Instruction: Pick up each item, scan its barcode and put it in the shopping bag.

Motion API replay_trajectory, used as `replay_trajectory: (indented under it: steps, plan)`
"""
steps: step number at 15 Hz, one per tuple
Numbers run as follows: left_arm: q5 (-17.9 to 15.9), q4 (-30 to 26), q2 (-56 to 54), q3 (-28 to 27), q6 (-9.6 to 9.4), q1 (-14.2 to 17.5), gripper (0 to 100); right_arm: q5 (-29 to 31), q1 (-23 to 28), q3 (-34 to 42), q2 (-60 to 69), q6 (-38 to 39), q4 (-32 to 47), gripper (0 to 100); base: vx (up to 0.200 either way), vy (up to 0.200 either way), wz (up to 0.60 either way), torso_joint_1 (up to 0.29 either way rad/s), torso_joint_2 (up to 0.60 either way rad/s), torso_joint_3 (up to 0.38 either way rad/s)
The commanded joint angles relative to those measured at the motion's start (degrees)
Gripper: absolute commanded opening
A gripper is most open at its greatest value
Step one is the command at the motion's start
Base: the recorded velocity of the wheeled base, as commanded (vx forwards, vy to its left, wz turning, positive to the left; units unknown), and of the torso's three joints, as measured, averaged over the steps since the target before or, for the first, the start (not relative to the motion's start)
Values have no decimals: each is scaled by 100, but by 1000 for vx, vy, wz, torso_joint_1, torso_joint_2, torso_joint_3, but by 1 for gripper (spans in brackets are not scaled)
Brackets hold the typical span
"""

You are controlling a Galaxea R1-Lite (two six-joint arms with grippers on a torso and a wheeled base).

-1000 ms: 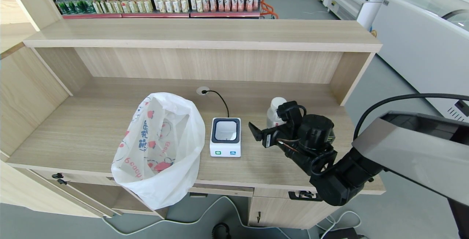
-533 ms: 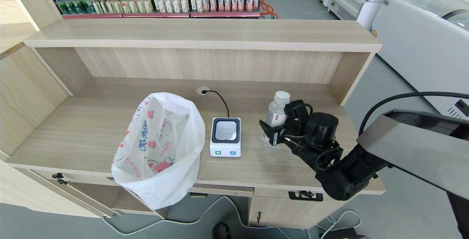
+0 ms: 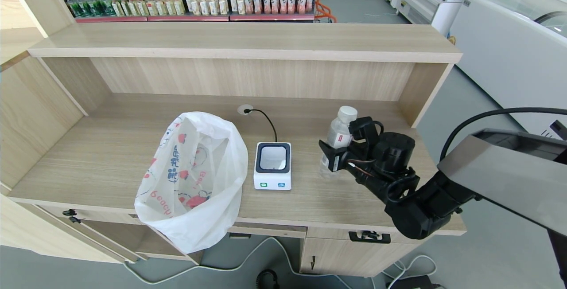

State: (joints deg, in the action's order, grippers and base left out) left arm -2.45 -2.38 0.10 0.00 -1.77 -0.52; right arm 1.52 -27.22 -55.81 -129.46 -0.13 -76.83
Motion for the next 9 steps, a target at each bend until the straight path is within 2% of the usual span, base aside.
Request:
replay_trajectory:
  steps: [1, 4, 9]
  plan:
    - [-1, 0, -1, 0, 1, 0, 100, -12, -2, 44, 378, 110, 45, 0, 0, 0, 0, 0, 0, 0]
    - [-1, 0, -1, 0, 1, 0, 100, -117, -46, 395, 1565, 664, 678, 0, 0, 0, 0, 0, 0, 0]
    - [-1, 0, -1, 0, 1, 0, 100, -1972, 6, 694, 3850, 2079, 2110, 0, 0, 0, 0, 0, 0, 0]
